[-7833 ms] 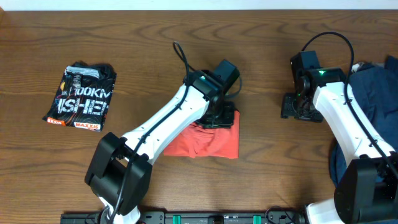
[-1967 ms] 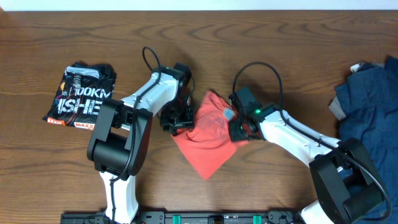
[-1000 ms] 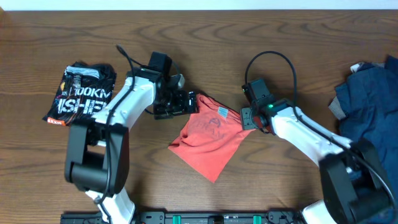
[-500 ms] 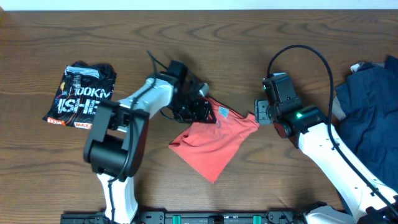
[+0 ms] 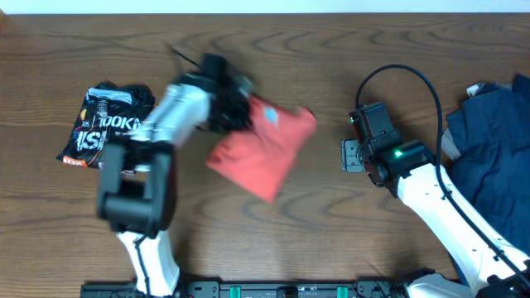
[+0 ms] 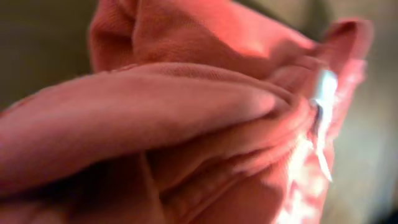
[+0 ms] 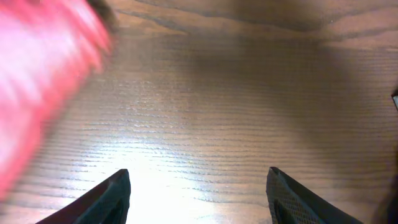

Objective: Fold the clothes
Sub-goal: 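Carry the red shirt left and drop it onto the black shirt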

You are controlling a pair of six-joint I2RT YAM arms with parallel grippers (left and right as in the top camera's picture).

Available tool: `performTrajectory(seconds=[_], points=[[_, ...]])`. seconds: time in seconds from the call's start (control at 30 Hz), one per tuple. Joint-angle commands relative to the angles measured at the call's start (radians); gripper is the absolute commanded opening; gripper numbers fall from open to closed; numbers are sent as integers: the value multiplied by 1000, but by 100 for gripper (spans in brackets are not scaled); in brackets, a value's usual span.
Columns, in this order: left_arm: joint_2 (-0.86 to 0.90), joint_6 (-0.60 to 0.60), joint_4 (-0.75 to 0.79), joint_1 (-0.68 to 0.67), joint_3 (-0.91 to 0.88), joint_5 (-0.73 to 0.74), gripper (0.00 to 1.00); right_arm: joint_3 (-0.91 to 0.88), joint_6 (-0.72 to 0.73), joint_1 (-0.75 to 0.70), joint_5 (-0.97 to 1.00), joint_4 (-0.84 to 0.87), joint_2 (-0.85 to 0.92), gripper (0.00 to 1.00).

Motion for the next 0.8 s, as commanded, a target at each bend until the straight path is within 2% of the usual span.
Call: performTrajectory(seconds=[0.0, 0.4, 0.43, 0.47, 0.57, 0.63, 0.77], points=[[-113, -53, 6, 141, 70, -102, 6, 12, 10, -19, 18, -4, -18, 67], [-138, -60, 84, 628, 77, -156, 7, 12, 10, -19, 18, -5, -18, 67], [-137, -68, 84, 661, 77, -156, 14, 12, 10, -19, 18, -5, -18, 67], [-136, -83, 84, 692, 74, -156, 27, 12, 10, -19, 18, -5, -18, 67], [-136, -152, 80, 778, 67, -154, 95, 12, 10, -19, 18, -5, -18, 67], [-136, -209, 80, 814, 61, -140, 98, 12, 10, -19, 18, -5, -18, 67], [-136, -218, 78, 829, 60, -46, 98, 12, 10, -19, 16, -5, -18, 69]])
